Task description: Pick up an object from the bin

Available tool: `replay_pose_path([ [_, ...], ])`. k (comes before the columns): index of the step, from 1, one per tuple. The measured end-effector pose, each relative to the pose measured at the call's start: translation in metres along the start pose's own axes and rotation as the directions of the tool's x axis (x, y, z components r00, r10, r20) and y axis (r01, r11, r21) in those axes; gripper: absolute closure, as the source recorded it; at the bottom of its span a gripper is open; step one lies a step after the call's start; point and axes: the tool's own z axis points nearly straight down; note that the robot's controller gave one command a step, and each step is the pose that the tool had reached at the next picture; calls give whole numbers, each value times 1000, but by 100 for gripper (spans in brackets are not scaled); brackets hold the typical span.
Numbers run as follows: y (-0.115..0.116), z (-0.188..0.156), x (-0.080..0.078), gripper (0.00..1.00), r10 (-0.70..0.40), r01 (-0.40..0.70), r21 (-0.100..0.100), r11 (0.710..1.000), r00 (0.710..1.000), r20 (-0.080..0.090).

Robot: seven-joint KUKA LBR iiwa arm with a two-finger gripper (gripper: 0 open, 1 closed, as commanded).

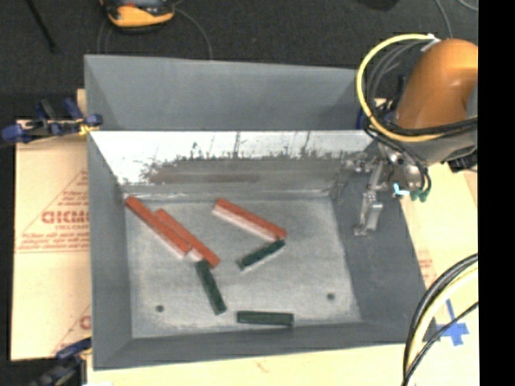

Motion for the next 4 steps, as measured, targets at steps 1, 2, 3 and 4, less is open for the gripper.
replay_pose_path([
  [1, 1, -5, -2, 0, -3, 3, 1, 1000, 1000, 8],
  [2, 32, 55, -10, 0, -106, 106, 2, 994, 994, 11],
  [3, 45, 66, -23, 0, 59, -59, -3, 998, 998, 4],
  [4, 113, 81, -31, 0, 258, -258, -5, 966, 966, 6],
])
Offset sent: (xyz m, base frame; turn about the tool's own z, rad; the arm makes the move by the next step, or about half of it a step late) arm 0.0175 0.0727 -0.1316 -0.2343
